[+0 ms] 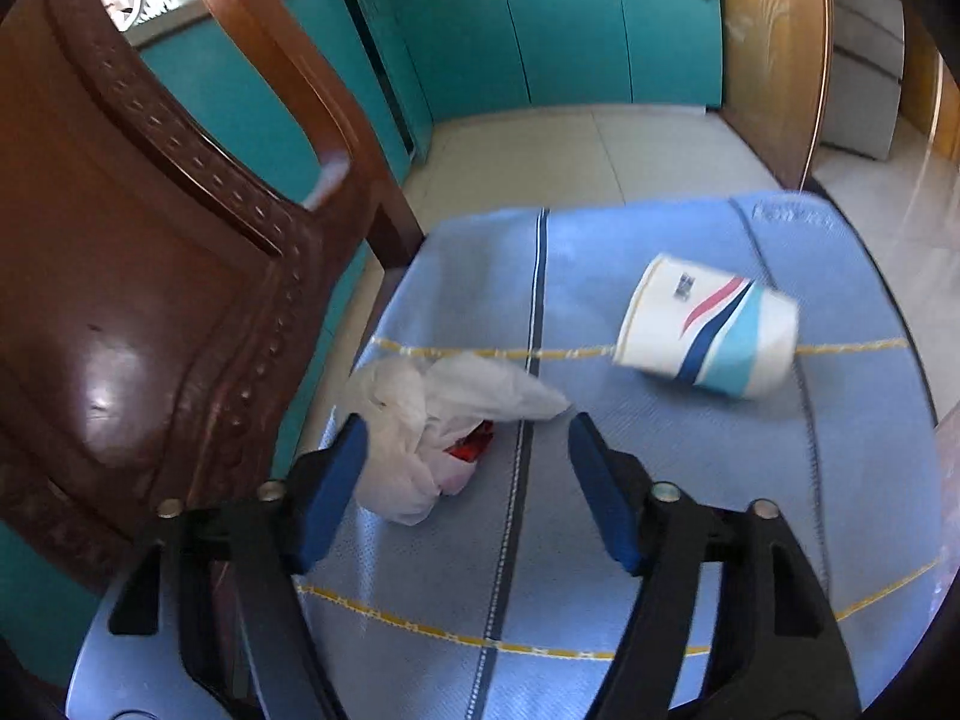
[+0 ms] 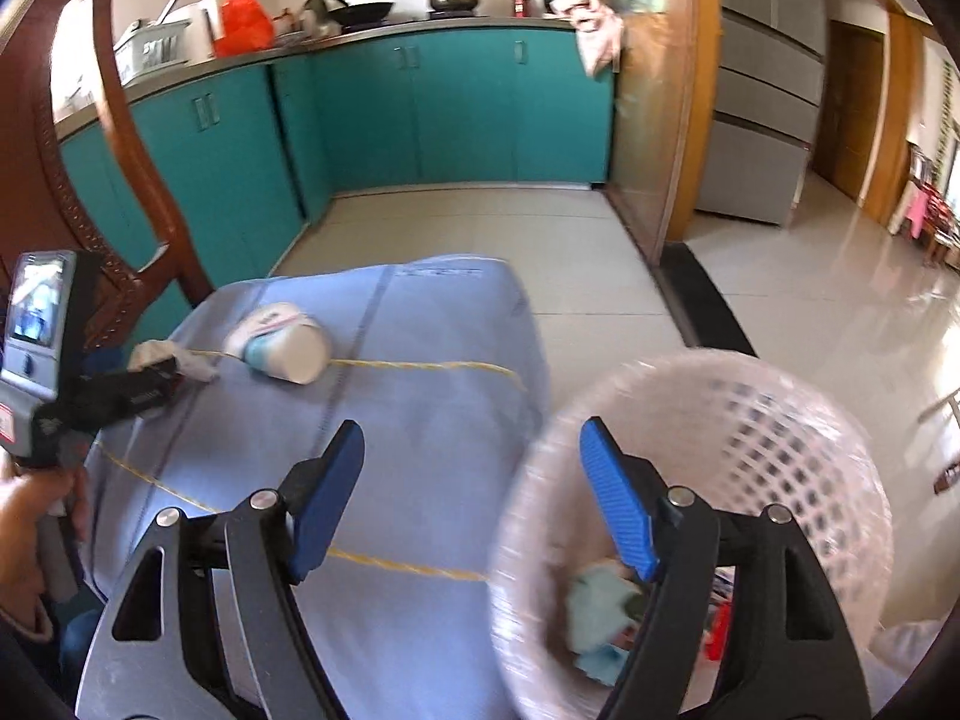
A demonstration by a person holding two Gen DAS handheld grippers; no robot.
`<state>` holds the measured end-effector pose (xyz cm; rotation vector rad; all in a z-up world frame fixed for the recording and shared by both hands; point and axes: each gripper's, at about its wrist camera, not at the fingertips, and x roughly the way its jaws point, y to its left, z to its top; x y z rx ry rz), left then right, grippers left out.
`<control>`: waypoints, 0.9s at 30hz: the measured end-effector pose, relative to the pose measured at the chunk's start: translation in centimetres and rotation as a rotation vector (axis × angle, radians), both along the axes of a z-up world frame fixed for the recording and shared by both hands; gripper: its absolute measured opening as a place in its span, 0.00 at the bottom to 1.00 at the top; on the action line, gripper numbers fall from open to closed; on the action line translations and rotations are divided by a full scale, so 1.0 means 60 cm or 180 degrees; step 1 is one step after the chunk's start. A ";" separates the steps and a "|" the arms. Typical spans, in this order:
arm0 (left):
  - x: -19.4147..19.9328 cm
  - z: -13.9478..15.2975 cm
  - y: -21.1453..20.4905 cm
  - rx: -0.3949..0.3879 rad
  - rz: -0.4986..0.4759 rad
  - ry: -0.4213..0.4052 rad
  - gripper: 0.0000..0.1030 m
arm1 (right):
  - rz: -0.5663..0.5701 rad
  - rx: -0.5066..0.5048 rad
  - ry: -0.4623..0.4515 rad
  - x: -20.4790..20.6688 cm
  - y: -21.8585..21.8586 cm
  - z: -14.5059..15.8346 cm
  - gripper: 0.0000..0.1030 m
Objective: Collect trash
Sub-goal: 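Grasp the white tissue bag with the left gripper while the right grasps the striped paper cup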
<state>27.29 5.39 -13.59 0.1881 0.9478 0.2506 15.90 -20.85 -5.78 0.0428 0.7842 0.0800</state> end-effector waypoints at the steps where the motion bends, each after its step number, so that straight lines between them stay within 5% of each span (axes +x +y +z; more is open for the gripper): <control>1: 0.005 -0.007 0.001 0.0010 -0.0007 0.0032 0.61 | 0.0055 0.0009 0.0002 0.011 0.015 -0.001 0.71; 7: 0.008 -0.027 0.011 0.0117 0.0078 0.0048 0.54 | 0.0264 0.0150 0.0048 0.058 0.069 -0.004 0.71; 13: 0.016 -0.049 0.030 0.0042 0.0091 0.0091 0.20 | 0.0502 0.0284 0.0233 0.136 0.132 -0.028 0.79; 20: -0.014 -0.044 0.048 -0.0411 0.0006 -0.0040 0.07 | 0.0910 0.0267 0.0473 0.247 0.215 -0.082 0.90; 26: -0.072 -0.041 0.050 -0.0999 -0.0194 0.0129 0.03 | 0.1023 0.0276 0.0741 0.303 0.251 -0.117 0.89; 27: -0.082 -0.039 0.051 -0.1041 -0.0218 0.0142 0.03 | 0.1049 0.0241 0.0791 0.304 0.257 -0.122 0.83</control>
